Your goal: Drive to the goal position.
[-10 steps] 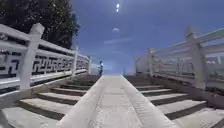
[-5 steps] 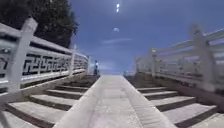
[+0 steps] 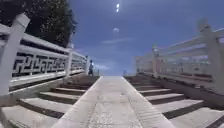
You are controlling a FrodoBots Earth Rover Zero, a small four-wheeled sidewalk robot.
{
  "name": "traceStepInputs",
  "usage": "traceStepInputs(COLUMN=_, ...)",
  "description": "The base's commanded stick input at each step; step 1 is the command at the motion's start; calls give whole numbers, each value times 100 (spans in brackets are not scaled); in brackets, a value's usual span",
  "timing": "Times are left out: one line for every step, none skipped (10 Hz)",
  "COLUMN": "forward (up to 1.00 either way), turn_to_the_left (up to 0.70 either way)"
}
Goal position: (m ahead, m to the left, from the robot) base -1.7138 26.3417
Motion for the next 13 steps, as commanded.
traceStepInputs(forward=70, turn_to_the_left=0)
traceStepInputs(forward=70, turn_to_the_left=0)
traceStepInputs(forward=70, turn_to_the_left=0)
traceStepInputs(forward=70, turn_to_the_left=0)
traceStepInputs(forward=70, turn_to_the_left=0)
traceStepInputs(forward=70, turn_to_the_left=0)
traceStepInputs(forward=70, turn_to_the_left=0)
traceStepInputs(forward=70, turn_to_the_left=0)
traceStepInputs(forward=70, turn_to_the_left=0)
traceStepInputs(forward=70, turn_to_the_left=0)
traceStepInputs(forward=70, turn_to_the_left=0)
traceStepInputs(forward=70, turn_to_the_left=0)
traceStepInputs(forward=70, turn_to_the_left=0)
